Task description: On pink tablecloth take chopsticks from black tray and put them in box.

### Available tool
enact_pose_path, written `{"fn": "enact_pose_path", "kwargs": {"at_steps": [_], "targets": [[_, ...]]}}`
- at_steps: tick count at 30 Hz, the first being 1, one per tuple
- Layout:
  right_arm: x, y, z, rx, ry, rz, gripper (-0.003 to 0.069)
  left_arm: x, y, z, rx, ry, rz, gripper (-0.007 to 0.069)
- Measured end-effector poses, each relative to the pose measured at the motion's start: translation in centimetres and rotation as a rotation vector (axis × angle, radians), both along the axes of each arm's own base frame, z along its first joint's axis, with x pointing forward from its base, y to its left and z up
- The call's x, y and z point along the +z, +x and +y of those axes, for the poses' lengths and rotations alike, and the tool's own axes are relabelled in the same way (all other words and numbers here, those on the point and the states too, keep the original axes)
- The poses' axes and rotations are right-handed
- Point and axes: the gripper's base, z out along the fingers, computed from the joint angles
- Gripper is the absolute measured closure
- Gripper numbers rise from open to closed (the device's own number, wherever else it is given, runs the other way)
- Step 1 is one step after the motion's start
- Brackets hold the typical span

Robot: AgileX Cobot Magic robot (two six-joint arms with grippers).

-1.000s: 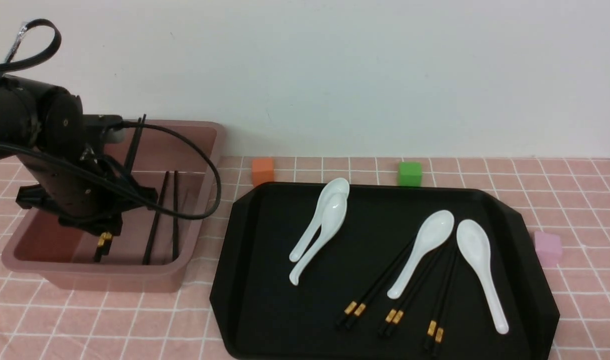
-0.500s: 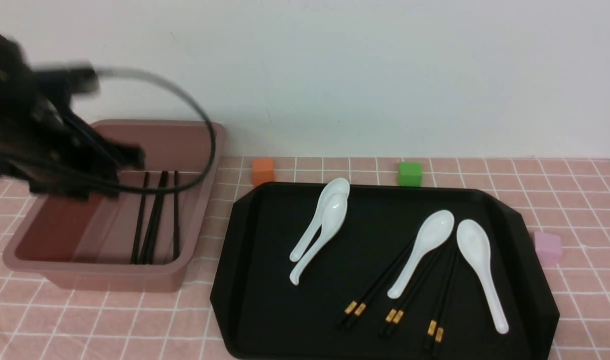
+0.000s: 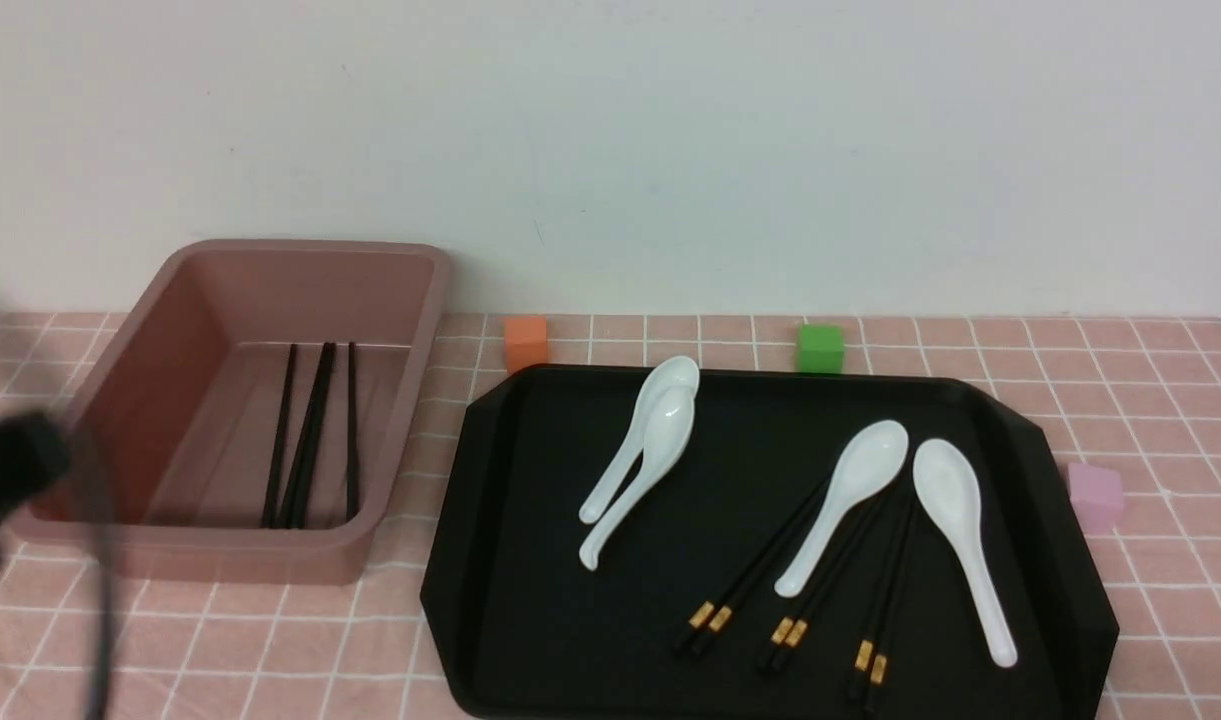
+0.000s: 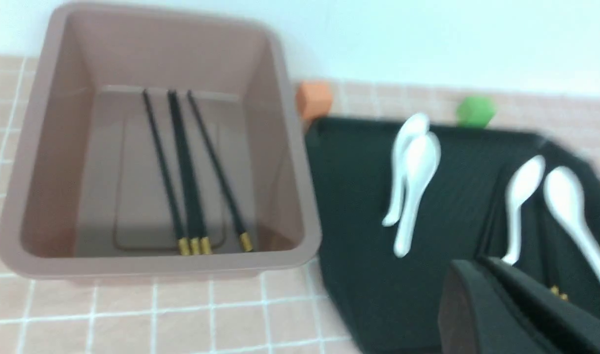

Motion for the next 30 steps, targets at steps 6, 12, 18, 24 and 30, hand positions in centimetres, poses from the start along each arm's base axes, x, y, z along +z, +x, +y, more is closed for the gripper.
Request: {"fn": "enact_pose_path", "kwargs": {"at_steps": [6, 12, 18, 24, 30], "targets": [[0.0, 0.0, 0.0, 0.000, 0.000, 0.000, 0.0419, -5.6, -2.2, 0.8, 0.022, -0.058, -0.139, 0.0638], [0.0, 0.0, 0.0, 0.000, 0.000, 0.000, 0.0419, -8.5, -1.9, 0.7, 0.036, -0.107, -0.113, 0.0638], [0.0, 0.0, 0.0, 0.000, 0.000, 0.000, 0.0419, -10.0, -1.8, 0.7, 0.040, -0.096, -0.078, 0.0638], [0.0, 0.0, 0.0, 0.000, 0.000, 0.000, 0.0419, -10.1, -1.7, 0.8, 0.039, -0.053, -0.097, 0.0638], [0.0, 0.0, 0.0, 0.000, 0.000, 0.000, 0.0419, -10.6, -2.0, 1.6, 0.101, 0.021, -0.244, 0.0638]]}}
